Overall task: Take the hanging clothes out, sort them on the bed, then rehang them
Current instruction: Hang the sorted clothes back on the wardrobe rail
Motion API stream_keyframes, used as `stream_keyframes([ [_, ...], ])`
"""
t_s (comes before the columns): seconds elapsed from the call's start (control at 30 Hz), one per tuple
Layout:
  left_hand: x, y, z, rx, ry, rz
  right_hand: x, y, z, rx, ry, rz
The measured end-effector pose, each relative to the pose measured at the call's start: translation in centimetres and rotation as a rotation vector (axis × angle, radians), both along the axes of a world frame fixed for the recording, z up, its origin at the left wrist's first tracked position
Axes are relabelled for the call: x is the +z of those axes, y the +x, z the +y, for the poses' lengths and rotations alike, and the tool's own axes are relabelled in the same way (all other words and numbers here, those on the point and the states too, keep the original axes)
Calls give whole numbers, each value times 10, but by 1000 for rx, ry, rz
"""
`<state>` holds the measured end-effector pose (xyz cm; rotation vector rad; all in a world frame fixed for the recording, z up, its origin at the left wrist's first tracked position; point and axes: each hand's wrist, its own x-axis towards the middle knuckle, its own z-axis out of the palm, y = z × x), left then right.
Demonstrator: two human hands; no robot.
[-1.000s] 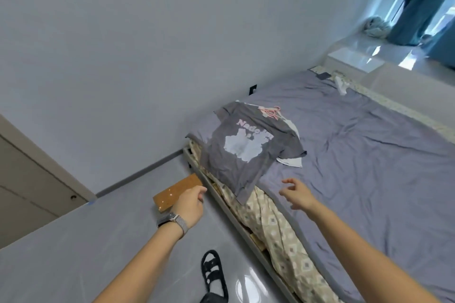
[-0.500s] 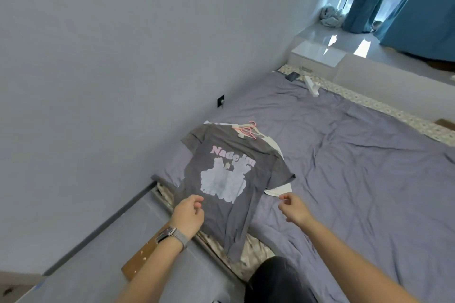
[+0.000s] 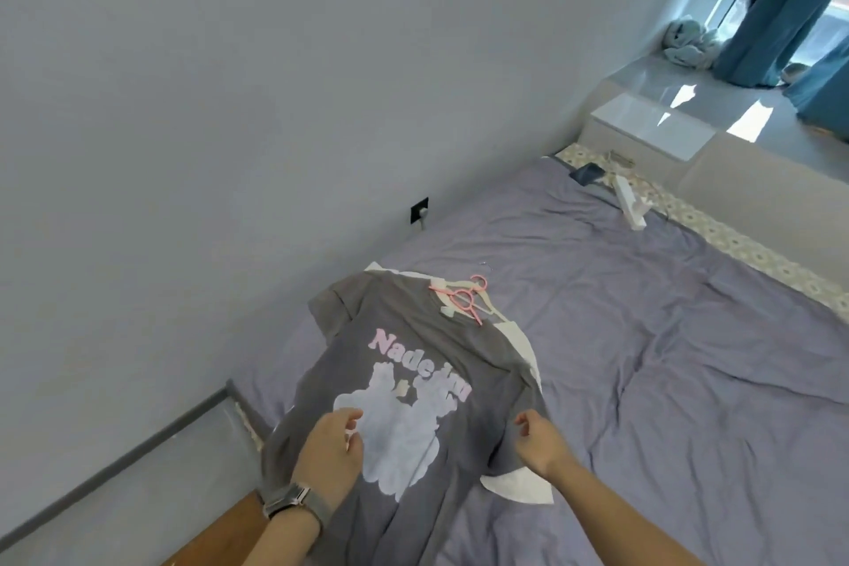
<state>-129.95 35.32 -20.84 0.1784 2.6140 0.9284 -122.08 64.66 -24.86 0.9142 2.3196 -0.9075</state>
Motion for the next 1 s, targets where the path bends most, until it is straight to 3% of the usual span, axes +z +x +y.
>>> stream_keyframes([
  [0.23, -74, -50, 78, -22, -86, -38, -90, -98, 77, 74, -12, 7],
  [0.47, -121, -66, 105, 42, -97, -39, -155, -163, 111, 142, 76, -4],
  [0.7, -148, -60, 103, 117, -145, -57, -206, -198, 116, -10, 138, -103],
  [1.0, -164, -67, 108, 85, -97, 44, -237, -193, 87, 73, 76, 85],
])
